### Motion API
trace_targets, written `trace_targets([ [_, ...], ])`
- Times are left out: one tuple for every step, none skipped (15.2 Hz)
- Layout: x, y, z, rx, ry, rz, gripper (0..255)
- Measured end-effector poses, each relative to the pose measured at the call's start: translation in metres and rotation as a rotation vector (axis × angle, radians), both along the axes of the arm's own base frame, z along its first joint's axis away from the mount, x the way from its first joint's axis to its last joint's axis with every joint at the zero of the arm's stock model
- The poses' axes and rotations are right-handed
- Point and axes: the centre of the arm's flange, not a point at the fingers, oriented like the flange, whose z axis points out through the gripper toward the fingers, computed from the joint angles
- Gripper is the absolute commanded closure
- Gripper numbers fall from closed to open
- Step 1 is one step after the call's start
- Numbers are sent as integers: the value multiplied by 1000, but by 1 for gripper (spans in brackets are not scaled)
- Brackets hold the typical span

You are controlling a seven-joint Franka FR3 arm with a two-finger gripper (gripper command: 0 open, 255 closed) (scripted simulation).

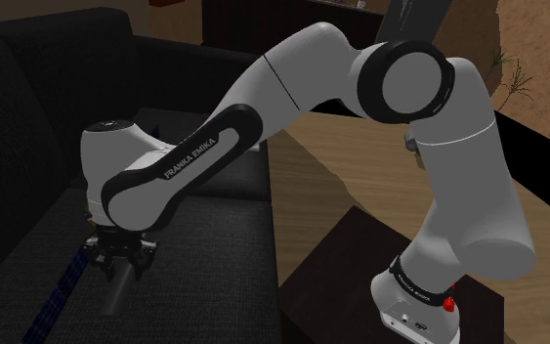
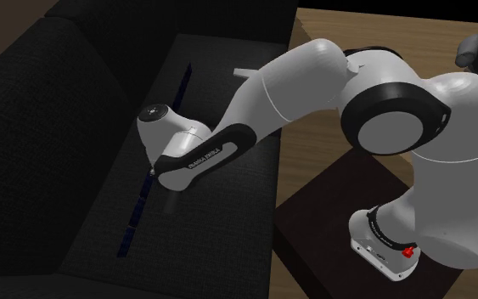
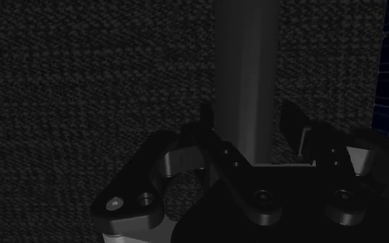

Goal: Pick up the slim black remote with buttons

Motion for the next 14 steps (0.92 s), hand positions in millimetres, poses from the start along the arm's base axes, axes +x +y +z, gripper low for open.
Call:
trace_targets([
  [0,0,1,2,-3,0,255],
  [1,1,1,2,-3,-1,255],
  [1,1,1,3,-3,-1,255],
  [1,1,1,3,-3,-1,255],
  [1,1,1,2,-3,-1,255],
  [1,1,1,2,-3,-1,255],
  [1,1,1,2,-3,-1,255],
  [1,1,1,4,-4,-1,255],
  [0,0,1,3,-2,-1,255],
  [0,0,4,2,0,-1,255],
  [-1,-1,8,1,0,-1,255],
  [0,-1,12,1,1,-1,255],
  [0,-1,18,1,1,-1,255],
  [0,1,23,1,1,-1,255],
])
